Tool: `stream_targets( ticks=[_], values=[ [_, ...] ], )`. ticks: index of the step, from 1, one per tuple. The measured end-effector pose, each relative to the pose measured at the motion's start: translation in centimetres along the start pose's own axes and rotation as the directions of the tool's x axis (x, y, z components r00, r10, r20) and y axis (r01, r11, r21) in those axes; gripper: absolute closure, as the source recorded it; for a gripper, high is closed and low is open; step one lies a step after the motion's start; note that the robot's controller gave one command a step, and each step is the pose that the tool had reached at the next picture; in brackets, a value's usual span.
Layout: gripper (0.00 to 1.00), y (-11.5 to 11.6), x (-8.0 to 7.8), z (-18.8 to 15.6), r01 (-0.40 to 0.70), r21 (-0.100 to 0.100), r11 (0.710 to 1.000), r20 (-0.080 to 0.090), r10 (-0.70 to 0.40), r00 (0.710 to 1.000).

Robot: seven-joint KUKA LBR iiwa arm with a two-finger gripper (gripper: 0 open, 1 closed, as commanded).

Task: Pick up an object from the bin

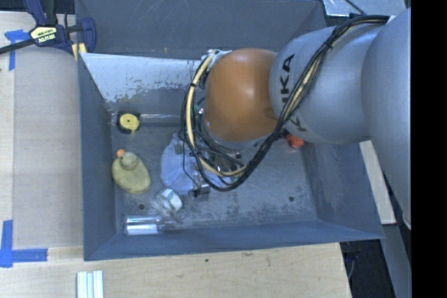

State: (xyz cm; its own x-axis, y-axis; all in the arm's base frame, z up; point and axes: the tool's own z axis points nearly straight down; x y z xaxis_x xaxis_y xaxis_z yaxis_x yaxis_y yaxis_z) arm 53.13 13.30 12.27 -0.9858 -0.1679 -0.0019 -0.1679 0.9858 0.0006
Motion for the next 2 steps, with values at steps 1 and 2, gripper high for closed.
stream_targets(
  ticks=[1,2],
  values=[
    [0.00,-3.5,-0.8,2.7,-0.004,0.000,1.000,0.002,0.004,1.000],
    [0.00,-4.2,-1.6,3.9,0.045,0.000,0.999,0.005,-0.045,0.999]
  ],
)
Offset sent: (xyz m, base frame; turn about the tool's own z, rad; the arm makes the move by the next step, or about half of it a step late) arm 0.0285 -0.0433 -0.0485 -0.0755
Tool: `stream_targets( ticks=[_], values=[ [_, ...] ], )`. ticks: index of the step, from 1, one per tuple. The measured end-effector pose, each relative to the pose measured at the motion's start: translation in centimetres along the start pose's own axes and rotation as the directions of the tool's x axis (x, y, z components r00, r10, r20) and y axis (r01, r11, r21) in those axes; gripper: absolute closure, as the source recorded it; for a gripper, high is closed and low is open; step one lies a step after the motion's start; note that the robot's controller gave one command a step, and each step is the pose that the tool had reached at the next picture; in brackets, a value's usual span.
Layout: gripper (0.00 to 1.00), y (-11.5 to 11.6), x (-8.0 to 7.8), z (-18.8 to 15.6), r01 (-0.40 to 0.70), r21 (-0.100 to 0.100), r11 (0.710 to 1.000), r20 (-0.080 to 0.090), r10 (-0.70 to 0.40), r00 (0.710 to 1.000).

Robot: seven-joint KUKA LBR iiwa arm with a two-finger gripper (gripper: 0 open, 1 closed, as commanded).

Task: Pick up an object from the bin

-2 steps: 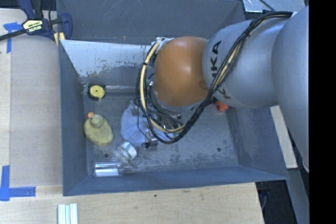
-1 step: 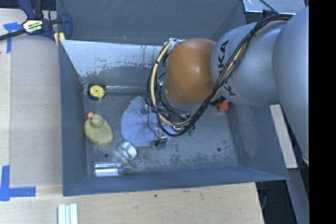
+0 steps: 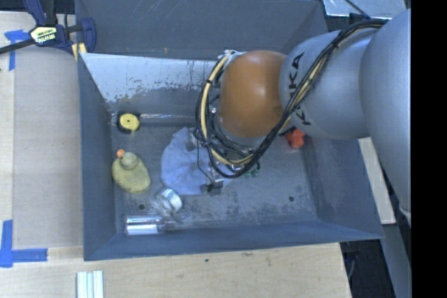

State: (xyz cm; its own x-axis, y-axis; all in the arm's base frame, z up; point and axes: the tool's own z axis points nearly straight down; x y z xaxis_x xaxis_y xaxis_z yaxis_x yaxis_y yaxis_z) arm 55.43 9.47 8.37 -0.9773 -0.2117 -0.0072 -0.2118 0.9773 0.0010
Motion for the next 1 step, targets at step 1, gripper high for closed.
stream_targets(
  ticks=[1],
  values=[
    [0.00,-0.38,0.04,0.30,0.018,0.000,1.000,-0.001,-0.018,1.000]
  ],
)
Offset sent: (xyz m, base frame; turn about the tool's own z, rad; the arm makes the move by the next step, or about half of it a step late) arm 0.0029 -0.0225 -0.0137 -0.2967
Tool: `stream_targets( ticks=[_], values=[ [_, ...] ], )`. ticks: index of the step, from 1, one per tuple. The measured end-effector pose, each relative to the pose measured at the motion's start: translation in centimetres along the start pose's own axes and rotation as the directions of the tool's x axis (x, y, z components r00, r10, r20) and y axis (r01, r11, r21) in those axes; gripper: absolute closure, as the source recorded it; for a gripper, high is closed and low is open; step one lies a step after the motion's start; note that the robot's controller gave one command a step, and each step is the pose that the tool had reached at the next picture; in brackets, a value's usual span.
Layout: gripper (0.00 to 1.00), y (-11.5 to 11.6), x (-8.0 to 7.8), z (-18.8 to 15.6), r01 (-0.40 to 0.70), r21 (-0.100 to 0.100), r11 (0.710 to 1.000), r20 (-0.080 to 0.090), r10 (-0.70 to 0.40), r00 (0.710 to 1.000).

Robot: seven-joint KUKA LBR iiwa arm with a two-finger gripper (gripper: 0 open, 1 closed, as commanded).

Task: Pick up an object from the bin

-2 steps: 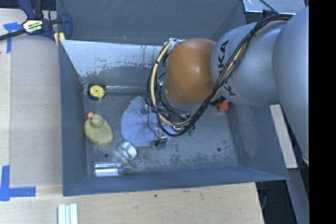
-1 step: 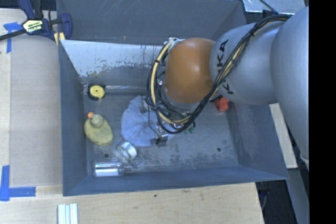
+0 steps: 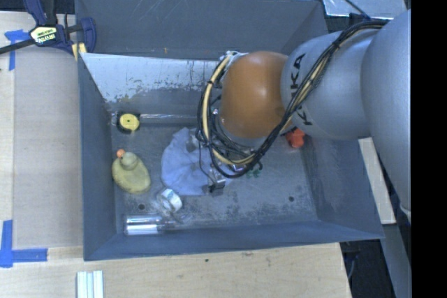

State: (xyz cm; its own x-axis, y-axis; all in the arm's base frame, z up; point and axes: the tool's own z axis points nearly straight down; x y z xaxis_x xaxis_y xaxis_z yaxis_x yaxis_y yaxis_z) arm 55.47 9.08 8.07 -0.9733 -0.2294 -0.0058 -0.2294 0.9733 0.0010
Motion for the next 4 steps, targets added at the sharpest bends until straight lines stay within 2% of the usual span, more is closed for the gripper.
stream_targets(
  ticks=[1,2,3,4],
  values=[
    [0.00,-1.9,0.0,0.9,0.274,0.001,0.962,0.005,-0.274,0.962],
    [0.00,-3.1,1.8,0.9,0.204,0.000,0.979,0.004,-0.204,0.979],
    [0.00,-4.5,2.9,0.8,0.337,0.001,0.941,0.006,-0.337,0.941],
    [1.00,-5.3,4.8,0.9,0.386,0.002,0.923,0.009,-0.386,0.922]
  ],
)
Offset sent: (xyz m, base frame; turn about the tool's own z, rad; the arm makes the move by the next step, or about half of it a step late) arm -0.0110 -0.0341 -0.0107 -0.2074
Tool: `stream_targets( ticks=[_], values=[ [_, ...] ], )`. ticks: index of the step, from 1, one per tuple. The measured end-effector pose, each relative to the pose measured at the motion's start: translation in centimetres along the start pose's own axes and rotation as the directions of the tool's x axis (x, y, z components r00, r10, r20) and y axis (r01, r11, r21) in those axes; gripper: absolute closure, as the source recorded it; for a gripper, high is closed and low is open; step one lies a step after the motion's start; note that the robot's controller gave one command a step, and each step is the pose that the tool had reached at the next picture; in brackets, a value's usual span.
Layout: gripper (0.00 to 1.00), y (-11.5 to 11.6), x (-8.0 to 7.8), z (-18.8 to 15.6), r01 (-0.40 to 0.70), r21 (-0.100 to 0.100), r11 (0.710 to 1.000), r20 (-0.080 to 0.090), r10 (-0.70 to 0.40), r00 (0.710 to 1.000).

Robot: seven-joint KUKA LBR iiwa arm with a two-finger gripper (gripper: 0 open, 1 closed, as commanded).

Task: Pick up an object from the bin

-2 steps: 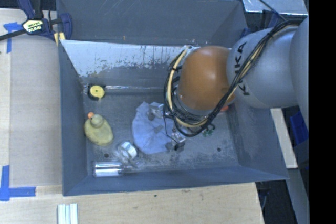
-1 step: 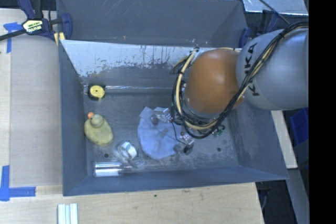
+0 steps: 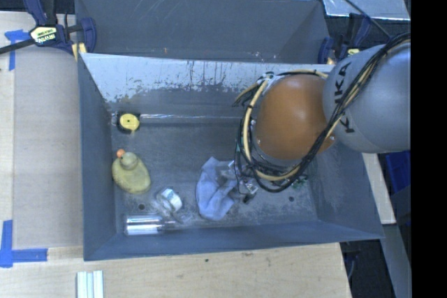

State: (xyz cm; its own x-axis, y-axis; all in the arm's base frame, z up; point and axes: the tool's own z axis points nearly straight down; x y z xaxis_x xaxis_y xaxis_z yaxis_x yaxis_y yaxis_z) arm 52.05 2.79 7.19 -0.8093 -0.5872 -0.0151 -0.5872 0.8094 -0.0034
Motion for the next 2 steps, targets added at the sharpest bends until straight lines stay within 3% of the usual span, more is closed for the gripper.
stream_targets(
  ticks=[1,2],
  values=[
    [1.00,0.0,0.0,0.0,0.000,0.000,1.000,0.000,0.000,1.000],
    [1.00,0.3,1.3,-9.5,-0.028,-0.002,1.000,-0.001,0.028,1.000]
  ],
)
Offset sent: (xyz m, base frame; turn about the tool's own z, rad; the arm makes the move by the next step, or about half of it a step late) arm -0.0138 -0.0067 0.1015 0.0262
